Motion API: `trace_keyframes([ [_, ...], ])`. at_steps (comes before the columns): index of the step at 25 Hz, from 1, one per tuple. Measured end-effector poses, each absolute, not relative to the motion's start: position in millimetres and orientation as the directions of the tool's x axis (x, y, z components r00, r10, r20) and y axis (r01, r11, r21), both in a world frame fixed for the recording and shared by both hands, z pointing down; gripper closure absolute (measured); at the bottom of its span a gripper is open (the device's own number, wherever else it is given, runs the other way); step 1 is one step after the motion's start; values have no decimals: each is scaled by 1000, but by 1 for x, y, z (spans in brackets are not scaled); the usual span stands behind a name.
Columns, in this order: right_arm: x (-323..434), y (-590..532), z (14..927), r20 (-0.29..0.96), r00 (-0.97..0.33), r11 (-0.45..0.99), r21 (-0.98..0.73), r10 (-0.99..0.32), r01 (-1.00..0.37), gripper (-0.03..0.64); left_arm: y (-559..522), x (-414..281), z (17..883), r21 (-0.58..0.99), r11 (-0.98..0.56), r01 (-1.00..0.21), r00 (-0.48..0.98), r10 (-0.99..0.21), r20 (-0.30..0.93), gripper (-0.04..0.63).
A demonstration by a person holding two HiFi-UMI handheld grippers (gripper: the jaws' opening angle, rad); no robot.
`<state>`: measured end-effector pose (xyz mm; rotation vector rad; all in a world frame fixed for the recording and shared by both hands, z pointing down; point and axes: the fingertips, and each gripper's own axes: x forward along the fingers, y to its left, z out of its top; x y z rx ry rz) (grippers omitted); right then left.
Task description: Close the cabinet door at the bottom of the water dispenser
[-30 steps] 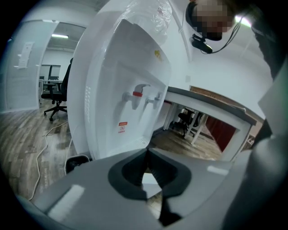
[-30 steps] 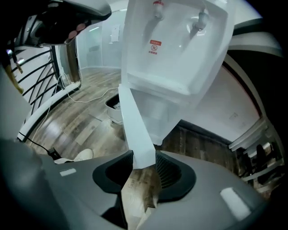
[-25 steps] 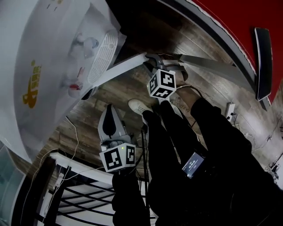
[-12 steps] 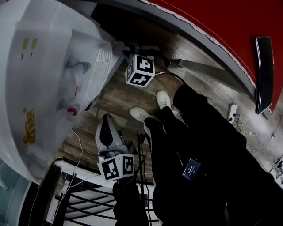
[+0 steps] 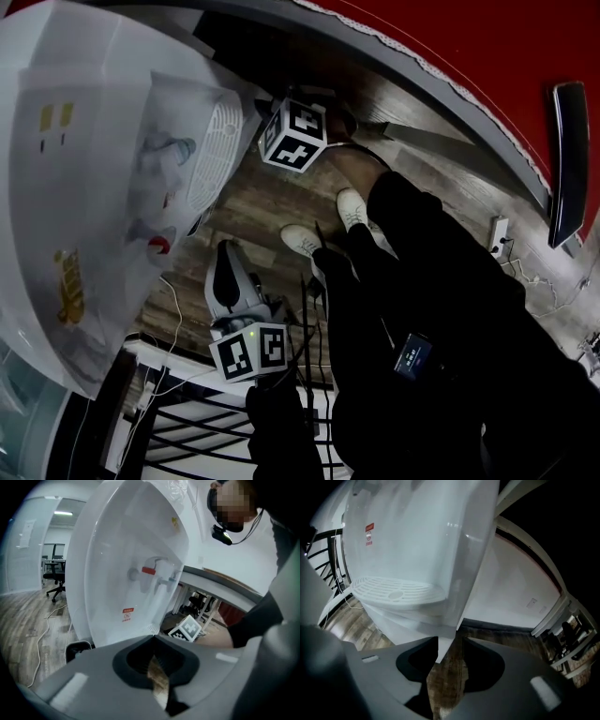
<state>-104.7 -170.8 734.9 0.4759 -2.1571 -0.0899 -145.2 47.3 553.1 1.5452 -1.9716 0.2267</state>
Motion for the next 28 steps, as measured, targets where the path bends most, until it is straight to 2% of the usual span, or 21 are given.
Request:
trace_keyframes([
  [3,-99,-164,729,759,-540,924,220,-364,-314,489,45,-148,550,231,309,-923,-137,-822,552,589],
  [7,-89,-149,716,721,-600,915,119,-346,-384,615,43,-151,543,202,316,-927,-166,-829,535,589],
  [16,-35,-83,668,702,-622,915,105,-345,-389,617,54,-163,522,202,323,-925,-178,-835,520,589],
  [21,-3,-44,606,684,-675,924,-6,-276,-383,617,54,-160,484,187,278,-942,-158,-861,484,589],
  [28,6,-49,476,575,-716,879,10,-395,-477,617,63,-162,404,135,279,-951,-201,-887,416,589],
])
